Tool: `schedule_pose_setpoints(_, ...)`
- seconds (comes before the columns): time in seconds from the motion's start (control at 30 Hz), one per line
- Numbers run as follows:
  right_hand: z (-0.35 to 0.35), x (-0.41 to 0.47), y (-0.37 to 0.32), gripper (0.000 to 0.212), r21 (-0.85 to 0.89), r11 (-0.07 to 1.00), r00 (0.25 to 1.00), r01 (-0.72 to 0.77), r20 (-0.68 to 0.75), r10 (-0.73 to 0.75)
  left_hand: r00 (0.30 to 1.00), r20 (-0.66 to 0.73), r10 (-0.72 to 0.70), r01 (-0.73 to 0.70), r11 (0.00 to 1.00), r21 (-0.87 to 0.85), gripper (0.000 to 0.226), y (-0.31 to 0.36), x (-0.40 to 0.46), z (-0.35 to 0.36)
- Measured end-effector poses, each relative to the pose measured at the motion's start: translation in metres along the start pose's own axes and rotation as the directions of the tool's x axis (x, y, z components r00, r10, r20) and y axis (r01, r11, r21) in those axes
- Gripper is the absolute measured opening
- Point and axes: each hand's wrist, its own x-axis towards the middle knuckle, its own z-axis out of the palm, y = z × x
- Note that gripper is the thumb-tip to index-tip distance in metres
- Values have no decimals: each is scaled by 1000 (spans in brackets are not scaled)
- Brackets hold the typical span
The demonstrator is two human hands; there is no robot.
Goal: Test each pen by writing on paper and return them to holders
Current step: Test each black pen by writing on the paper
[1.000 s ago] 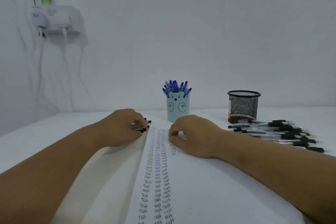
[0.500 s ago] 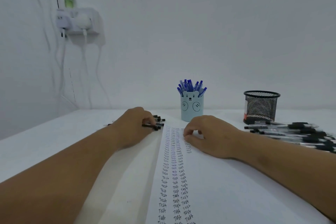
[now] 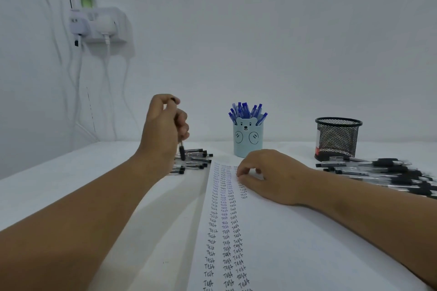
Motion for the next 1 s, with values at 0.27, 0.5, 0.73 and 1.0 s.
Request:
schedule_pose_setpoints(0.27, 0, 0, -1, 19, 9, 1000, 1000, 5, -5, -5, 930, 9, -367, 326, 815, -479, 16, 4, -1, -5)
schedule_pose_setpoints(0.5, -2, -1, -3, 19, -5, 1000, 1000, 1, 8, -1, 944, 57, -324, 304, 793, -528, 1, 8, -3, -5)
schedule_pose_setpoints(0.73, -12, -7, -15, 33, 44, 998, 992, -45, -118, 50, 919, 161, -359, 382, 719, -581, 26, 3, -8, 6)
schedule_pose_setpoints(1.0, -11, -2, -23, 29, -81, 991, 915, 106, -381, -129, 888, 340, -309, 454, 710, -539, 28, 8, -27, 31)
